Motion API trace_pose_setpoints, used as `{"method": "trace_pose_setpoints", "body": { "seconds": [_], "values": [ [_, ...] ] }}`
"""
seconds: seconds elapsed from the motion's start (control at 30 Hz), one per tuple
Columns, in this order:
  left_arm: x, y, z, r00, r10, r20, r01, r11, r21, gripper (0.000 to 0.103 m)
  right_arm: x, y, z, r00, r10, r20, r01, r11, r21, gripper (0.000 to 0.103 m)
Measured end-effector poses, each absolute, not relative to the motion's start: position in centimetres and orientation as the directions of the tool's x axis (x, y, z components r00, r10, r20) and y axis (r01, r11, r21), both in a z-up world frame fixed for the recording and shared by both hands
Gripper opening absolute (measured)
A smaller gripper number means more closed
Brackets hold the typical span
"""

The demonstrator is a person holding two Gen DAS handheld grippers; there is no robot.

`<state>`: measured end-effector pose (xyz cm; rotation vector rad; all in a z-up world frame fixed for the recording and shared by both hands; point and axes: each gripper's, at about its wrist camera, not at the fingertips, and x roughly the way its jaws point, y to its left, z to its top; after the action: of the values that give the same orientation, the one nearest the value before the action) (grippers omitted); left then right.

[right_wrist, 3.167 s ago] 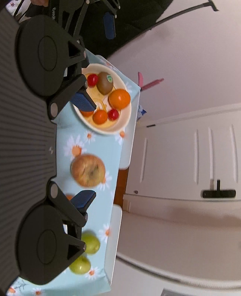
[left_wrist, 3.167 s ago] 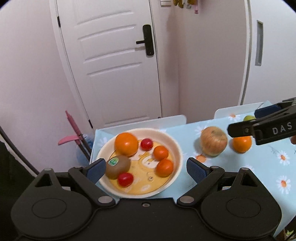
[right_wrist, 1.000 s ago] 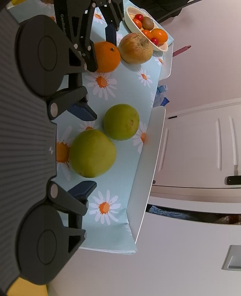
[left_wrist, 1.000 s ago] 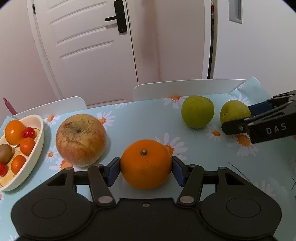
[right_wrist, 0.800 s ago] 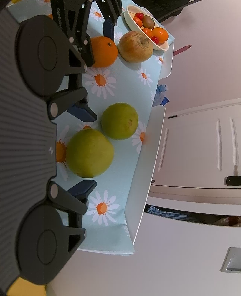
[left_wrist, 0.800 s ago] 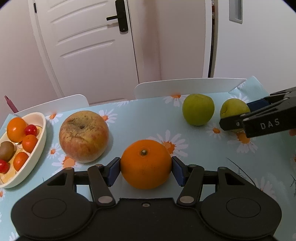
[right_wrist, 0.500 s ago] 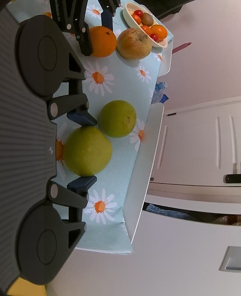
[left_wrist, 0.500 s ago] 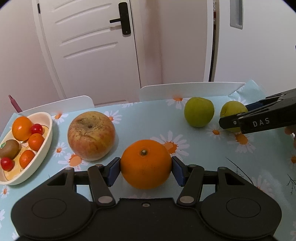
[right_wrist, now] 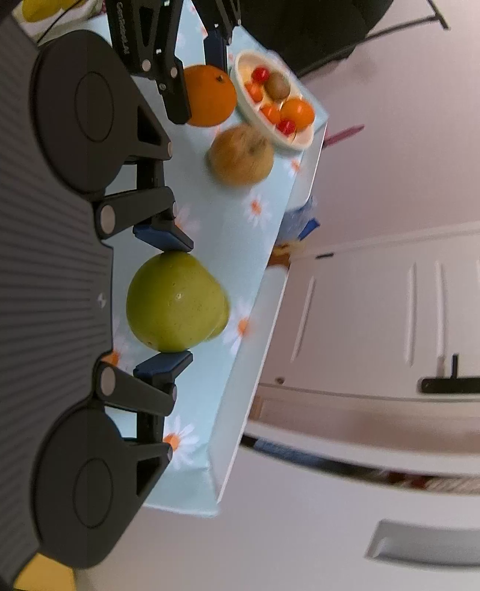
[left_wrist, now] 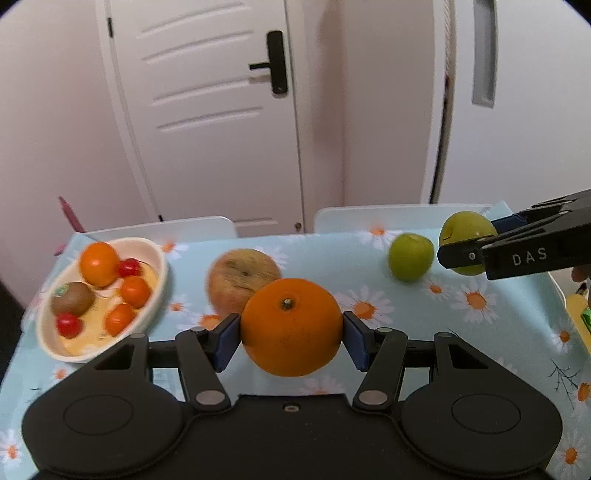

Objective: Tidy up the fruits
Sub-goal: 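Carry the orange and green apple into the bowl and open both tools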

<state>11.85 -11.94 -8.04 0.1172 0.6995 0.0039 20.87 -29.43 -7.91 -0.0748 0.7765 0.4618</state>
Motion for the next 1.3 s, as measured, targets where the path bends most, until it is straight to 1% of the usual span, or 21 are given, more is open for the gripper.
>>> {"method": "trace_pose_setpoints", "body": {
  "seconds": [0.37, 0.63, 0.93, 1.3],
  "values": [
    [9.6, -5.1, -3.7, 0.802, 0.092, -0.590, -0.010, 0.990, 0.141, 0.063, 18.8, -21.6, -3.2, 0.623, 0.439, -0.648, -0.483, 0.867, 0.123, 0.073],
    [9.9, 1.4, -3.0, 0.798, 0.089, -0.595, 0.008, 0.988, 0.157, 0.063, 19.0, -14.4, -2.1, 0.625, 0.436, -0.647, -0.472, 0.872, 0.131, 0.073],
    [11.9, 7.6, -4.6, 0.781, 0.051, -0.622, 0.084, 0.979, 0.187, 0.063, 20.2, -7.2, -3.2, 0.621, 0.405, -0.671, -0.431, 0.892, 0.140, 0.073],
    [15.9, 11.2, -8.8, 0.736, -0.042, -0.676, 0.234, 0.952, 0.196, 0.063, 22.1, -1.9, -5.2, 0.637, 0.328, -0.697, -0.332, 0.933, 0.136, 0.073]
  ]
}}
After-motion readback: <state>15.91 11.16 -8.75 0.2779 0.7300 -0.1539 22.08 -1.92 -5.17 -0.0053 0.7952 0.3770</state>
